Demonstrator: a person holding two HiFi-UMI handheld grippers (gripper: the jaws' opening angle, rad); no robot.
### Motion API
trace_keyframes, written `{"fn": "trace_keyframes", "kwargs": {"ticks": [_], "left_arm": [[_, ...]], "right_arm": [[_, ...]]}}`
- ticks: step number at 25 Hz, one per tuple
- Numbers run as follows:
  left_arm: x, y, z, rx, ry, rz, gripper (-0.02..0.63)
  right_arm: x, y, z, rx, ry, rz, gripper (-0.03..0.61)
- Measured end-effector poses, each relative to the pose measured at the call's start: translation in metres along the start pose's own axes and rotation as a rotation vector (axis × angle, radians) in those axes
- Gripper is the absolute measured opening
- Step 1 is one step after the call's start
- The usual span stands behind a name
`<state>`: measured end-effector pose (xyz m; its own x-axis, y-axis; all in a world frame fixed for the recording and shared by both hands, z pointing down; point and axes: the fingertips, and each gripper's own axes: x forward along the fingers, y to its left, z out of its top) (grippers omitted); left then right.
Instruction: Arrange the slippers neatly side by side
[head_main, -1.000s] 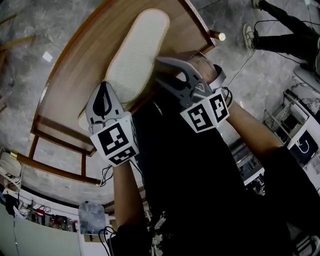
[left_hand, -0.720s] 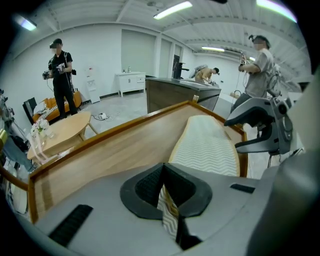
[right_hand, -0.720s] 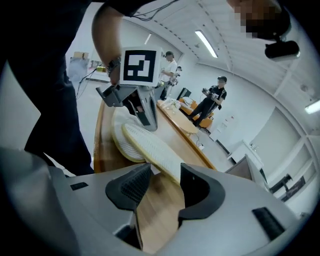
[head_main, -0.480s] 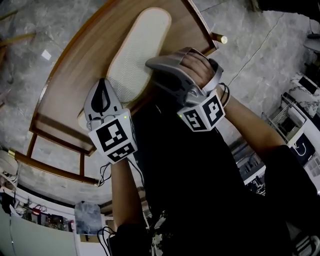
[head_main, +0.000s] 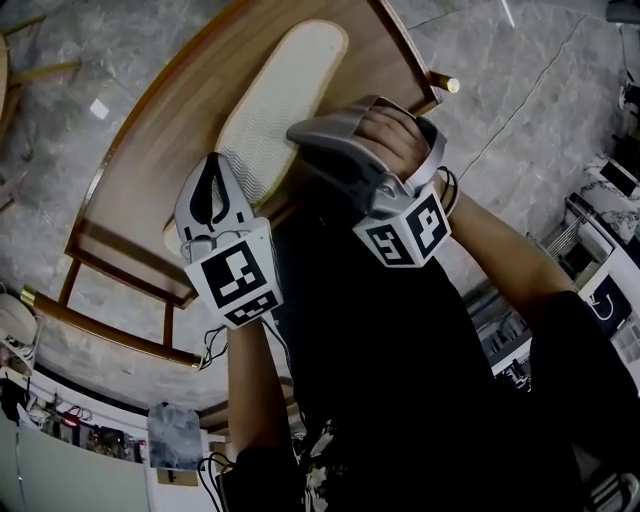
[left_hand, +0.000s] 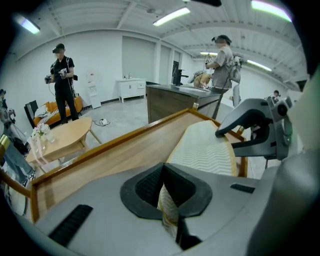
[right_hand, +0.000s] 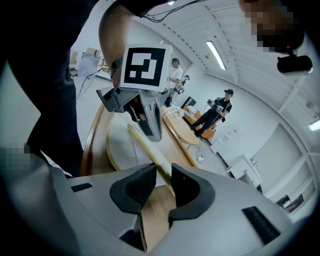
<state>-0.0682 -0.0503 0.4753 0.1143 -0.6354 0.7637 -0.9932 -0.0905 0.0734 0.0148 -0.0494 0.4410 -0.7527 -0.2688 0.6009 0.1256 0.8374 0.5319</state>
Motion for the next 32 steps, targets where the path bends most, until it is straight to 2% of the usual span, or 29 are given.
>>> {"fn": "trace_keyframes", "kwargs": {"ticks": [9,14,19,27,32], "left_arm": [[-0.032,0.016,0.04,0.029,-0.128,0.066,0.003],[-0.065,0.031,0.066,0.077,-0.213,0.178,0.003],[-0.085,0.038,0.083,0.076,-0.265,0.219,0.003],[-0.101,0.045,0.093,0.036,-0.329,0.256,0.003],[-0.101,0.04,0.09,0.052,-0.328,0.24,0.003]], "right_arm": [[-0.006,-0.016,0.022,-0.014,-0.033,-0.041,0.044],[-0.012,-0.025,0.036,0.009,-0.055,-0.057,0.034],[-0.023,-0.037,0.044,0.048,-0.073,-0.084,0.026],[-0.04,-0.061,0.039,0.209,-0.06,-0.126,0.026],[-0.053,-0.088,0.033,0.409,-0.081,-0.172,0.025]]}}
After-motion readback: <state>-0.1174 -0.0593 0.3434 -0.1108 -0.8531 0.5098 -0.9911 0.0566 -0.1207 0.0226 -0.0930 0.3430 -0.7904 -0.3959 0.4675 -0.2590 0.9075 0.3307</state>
